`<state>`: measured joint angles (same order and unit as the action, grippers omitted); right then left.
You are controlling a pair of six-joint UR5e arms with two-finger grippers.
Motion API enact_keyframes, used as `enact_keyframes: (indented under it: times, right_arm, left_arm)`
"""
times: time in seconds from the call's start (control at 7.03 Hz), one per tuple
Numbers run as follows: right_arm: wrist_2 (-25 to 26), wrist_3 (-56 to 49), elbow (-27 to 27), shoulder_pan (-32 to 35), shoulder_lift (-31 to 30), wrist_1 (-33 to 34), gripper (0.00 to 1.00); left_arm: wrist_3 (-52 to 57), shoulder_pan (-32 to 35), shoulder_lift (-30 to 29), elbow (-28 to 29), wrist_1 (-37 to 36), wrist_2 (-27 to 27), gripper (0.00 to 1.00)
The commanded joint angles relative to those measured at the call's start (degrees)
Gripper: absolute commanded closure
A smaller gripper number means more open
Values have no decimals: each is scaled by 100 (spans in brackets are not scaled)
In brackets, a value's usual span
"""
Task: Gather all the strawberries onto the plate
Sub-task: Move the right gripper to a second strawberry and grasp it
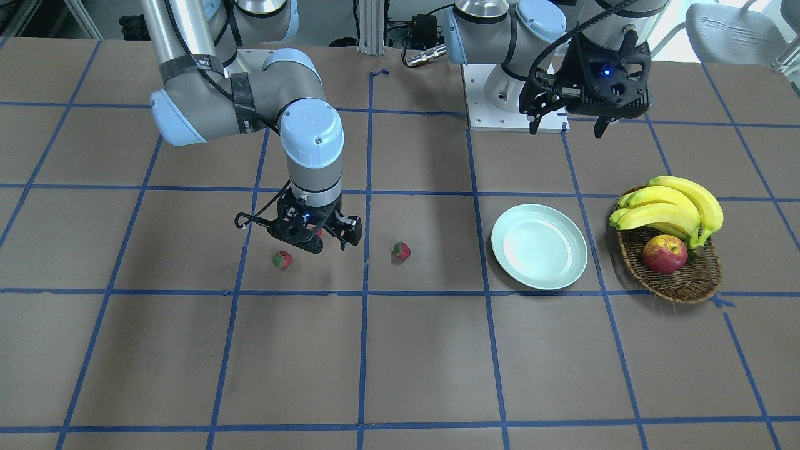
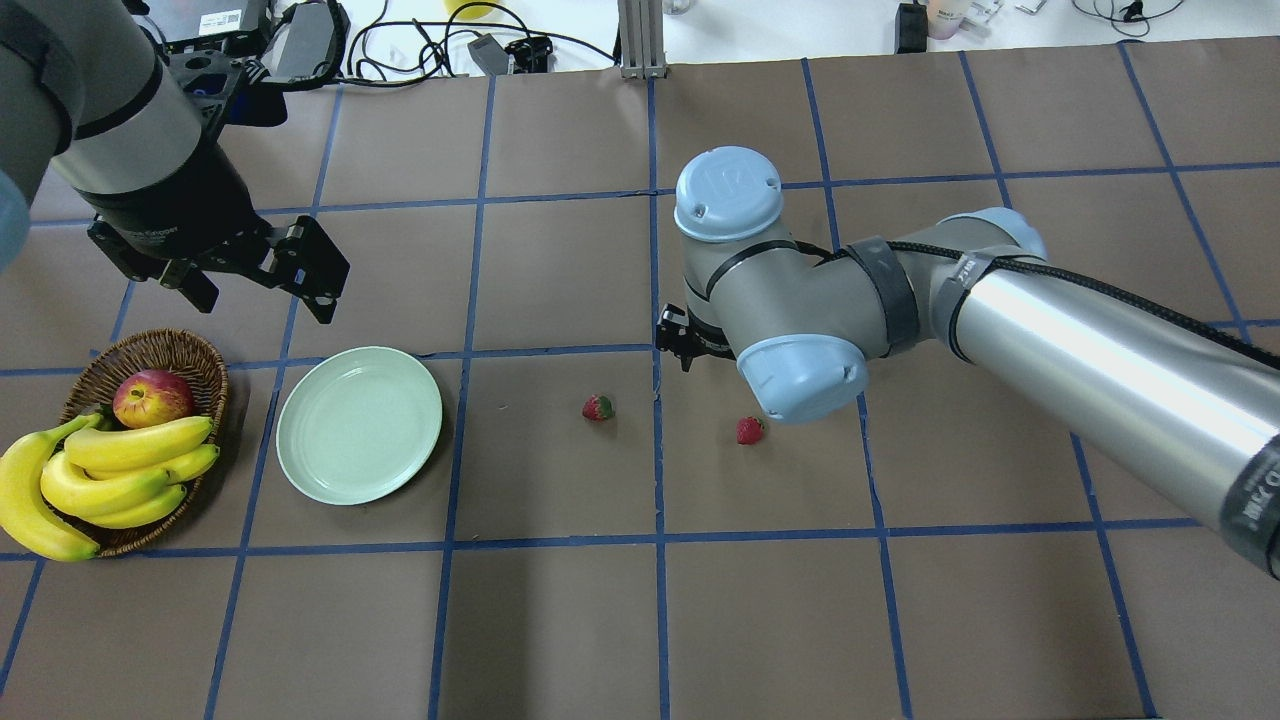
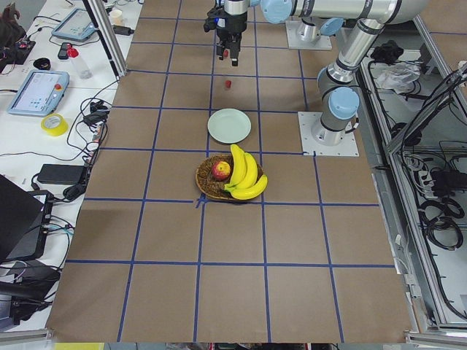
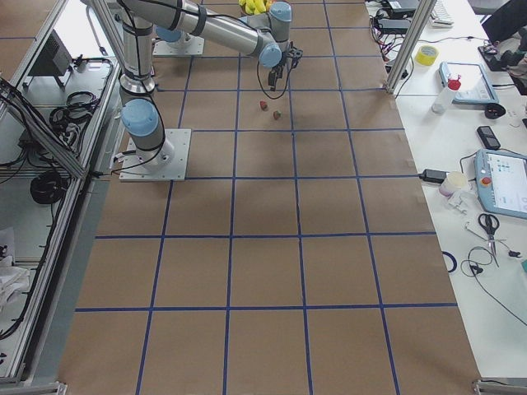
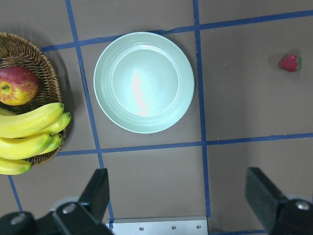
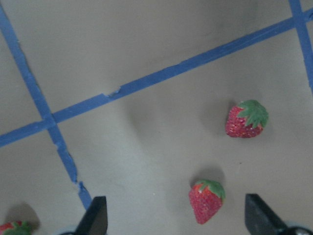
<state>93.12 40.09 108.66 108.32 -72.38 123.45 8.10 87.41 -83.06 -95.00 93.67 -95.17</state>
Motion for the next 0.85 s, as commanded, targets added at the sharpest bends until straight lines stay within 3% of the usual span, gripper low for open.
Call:
enact_keyframes:
  times: [0.0,0.43,0.71]
  right_arm:
    - [5,7,663,-92,39,755,2]
    - [39,-10,850,-83,136,803,23]
    - [-22,-19,798,-92,145,795,79]
  left_arm:
    - [-19,13,-43,16,-68,51,0]
    - [-107,48,-96,-19,-392,113,0]
    - [-168,48,-123,-19,-489,139,0]
